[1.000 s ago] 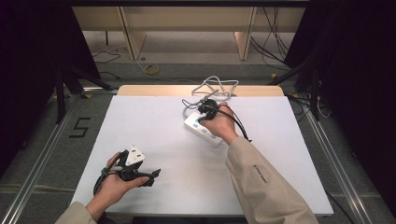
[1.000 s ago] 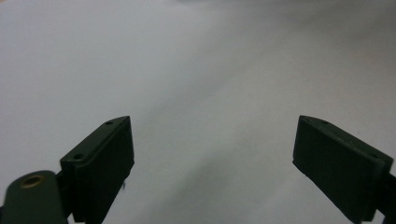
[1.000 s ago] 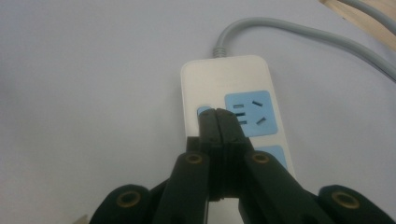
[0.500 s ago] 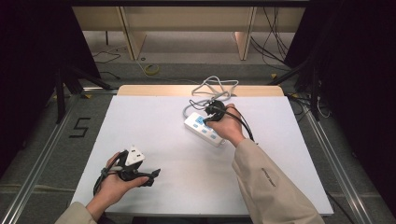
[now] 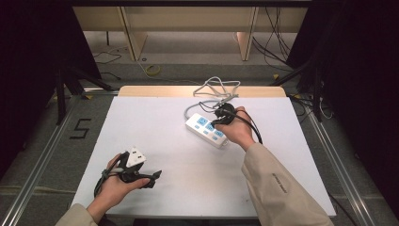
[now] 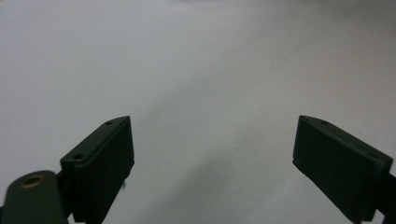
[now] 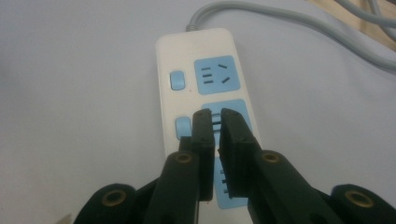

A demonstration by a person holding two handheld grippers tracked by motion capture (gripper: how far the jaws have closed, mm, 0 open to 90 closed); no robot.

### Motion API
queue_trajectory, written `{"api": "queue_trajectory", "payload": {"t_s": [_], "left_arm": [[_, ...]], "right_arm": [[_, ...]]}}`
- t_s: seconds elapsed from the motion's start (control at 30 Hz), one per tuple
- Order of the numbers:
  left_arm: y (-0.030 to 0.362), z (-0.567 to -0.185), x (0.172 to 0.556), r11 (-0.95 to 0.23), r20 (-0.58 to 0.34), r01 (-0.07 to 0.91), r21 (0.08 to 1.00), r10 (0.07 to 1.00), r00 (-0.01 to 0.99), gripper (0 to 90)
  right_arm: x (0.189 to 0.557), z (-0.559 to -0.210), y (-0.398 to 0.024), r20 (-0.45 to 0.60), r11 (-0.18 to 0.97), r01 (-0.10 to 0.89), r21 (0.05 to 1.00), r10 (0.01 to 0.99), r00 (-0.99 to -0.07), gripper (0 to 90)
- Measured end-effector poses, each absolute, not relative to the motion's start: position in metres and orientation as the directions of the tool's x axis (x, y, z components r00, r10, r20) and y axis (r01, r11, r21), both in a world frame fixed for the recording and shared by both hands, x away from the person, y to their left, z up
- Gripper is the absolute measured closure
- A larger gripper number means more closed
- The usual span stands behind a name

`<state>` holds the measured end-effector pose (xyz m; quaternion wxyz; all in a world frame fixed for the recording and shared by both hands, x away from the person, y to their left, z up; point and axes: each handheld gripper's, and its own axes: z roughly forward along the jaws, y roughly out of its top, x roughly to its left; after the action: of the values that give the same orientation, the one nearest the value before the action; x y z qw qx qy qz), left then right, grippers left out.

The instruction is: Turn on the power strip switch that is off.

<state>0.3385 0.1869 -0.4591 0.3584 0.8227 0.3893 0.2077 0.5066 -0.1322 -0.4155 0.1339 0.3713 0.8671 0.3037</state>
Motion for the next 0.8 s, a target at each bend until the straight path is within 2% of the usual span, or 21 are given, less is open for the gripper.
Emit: {"api": "queue_trajectory", "payload": {"t_s": [0.8], "left_arm": [[0.188, -0.459, 0.338, -0.439, 0.062, 0.497, 0.749, 0.792, 0.607, 12.1]], "right_arm": [[0.490, -0.414, -0.161, 0.012, 0.501, 0.571, 0.650, 0.744, -0.668, 74.5]]}}
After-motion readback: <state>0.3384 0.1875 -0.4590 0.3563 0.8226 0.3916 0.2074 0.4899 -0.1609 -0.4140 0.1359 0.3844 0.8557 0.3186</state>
